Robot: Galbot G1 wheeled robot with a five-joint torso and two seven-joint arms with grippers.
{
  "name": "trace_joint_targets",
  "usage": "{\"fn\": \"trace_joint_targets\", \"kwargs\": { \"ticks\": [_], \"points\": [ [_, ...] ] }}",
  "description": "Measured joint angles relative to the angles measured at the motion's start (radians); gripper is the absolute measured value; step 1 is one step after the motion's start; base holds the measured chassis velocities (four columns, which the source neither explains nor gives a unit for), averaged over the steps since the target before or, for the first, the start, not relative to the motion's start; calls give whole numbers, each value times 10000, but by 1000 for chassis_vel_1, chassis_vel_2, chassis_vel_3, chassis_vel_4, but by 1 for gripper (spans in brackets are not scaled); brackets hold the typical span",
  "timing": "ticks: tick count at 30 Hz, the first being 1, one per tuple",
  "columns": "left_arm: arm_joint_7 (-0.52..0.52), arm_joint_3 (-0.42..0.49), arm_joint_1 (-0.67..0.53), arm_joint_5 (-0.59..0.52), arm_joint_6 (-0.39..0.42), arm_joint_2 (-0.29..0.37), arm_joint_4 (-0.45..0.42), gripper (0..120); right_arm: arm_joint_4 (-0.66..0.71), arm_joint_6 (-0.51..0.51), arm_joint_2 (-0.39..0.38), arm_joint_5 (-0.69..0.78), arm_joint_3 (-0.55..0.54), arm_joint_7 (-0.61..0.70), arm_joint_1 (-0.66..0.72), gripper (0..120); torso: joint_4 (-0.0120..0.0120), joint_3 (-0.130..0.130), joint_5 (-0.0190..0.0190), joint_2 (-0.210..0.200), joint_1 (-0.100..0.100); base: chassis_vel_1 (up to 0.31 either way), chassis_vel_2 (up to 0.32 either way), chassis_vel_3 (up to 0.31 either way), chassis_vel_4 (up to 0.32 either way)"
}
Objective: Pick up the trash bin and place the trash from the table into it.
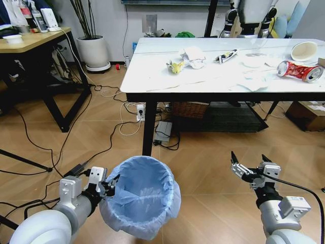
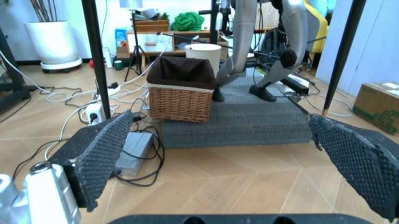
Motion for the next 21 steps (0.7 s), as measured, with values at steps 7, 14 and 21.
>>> {"fn": "trace_joint_targets", "kwargs": {
  "ticks": [7, 14, 21],
  "points": [
    [114, -48, 15, 98, 0, -23, 0, 3, 6, 9, 0, -17, -9, -6, -4, 100, 0, 195, 0, 262, 65, 0, 0, 0, 0],
    [193, -132, 52, 109, 0, -29, 0, 3, 7, 25, 0, -50, -60, -10, -5, 100, 0, 404, 0, 558, 152, 0, 0, 0, 0],
    [204, -201, 70, 108, 0, -60, 0, 3, 6, 50, 0, -89, -120, -12, -5, 100, 0, 586, 0, 831, 244, 0, 0, 0, 0]
  ]
}}
